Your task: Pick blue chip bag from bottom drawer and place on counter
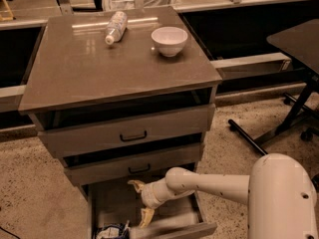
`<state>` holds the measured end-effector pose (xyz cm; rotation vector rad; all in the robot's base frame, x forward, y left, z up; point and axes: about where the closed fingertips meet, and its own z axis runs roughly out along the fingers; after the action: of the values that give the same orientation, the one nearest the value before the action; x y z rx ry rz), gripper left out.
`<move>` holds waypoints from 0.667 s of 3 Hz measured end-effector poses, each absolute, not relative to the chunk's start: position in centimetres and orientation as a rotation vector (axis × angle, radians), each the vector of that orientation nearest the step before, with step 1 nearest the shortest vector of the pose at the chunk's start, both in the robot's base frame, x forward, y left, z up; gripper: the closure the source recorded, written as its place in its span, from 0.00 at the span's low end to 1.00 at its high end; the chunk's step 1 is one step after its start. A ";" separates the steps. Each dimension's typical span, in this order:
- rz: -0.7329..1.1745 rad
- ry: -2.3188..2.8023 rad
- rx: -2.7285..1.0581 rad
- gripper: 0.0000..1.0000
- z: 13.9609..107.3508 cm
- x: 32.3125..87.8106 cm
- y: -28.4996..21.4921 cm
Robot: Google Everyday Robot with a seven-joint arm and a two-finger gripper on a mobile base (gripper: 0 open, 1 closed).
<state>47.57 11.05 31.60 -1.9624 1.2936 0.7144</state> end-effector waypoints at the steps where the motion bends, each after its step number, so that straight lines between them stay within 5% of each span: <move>1: 0.766 1.282 -1.974 0.00 30.8 47.4 11.5; 2: 0.871 1.296 -1.991 0.13 27.7 47.1 12.7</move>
Offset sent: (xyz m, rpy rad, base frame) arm -0.0005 0.0306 -0.0811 0.0056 0.2126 0.0998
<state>47.05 12.72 27.67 -1.9907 1.2961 0.8707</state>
